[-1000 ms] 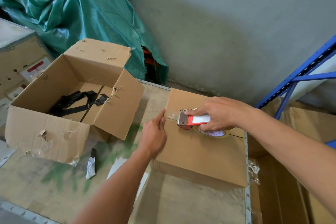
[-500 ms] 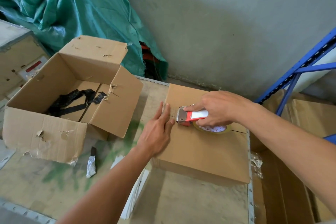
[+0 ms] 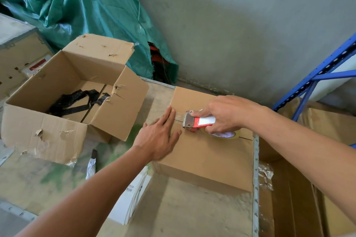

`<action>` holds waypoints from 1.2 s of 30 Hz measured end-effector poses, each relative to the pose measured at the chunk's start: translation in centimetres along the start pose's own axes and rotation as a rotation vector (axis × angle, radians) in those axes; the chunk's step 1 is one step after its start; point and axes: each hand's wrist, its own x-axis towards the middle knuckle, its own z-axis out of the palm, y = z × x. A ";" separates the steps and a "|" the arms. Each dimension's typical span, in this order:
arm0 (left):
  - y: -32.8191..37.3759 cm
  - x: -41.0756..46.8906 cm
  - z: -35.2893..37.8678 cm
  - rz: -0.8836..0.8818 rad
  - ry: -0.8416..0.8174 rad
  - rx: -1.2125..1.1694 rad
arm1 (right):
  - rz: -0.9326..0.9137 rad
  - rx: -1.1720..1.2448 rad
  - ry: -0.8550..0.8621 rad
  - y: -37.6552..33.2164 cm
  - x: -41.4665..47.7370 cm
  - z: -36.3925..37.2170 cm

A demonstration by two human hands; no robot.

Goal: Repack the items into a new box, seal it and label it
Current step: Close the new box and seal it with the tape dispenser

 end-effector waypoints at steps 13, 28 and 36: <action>0.1 -0.2 0.0 -0.020 -0.025 0.013 | 0.050 0.017 -0.044 0.2 -1.9 -0.8; 2.7 -0.6 0.7 -0.057 0.011 -0.044 | 0.000 -0.072 -0.131 -0.3 -1.8 -0.2; 2.2 -0.5 1.0 -0.070 0.007 -0.065 | -0.001 -0.100 -0.103 0.1 -2.0 -2.1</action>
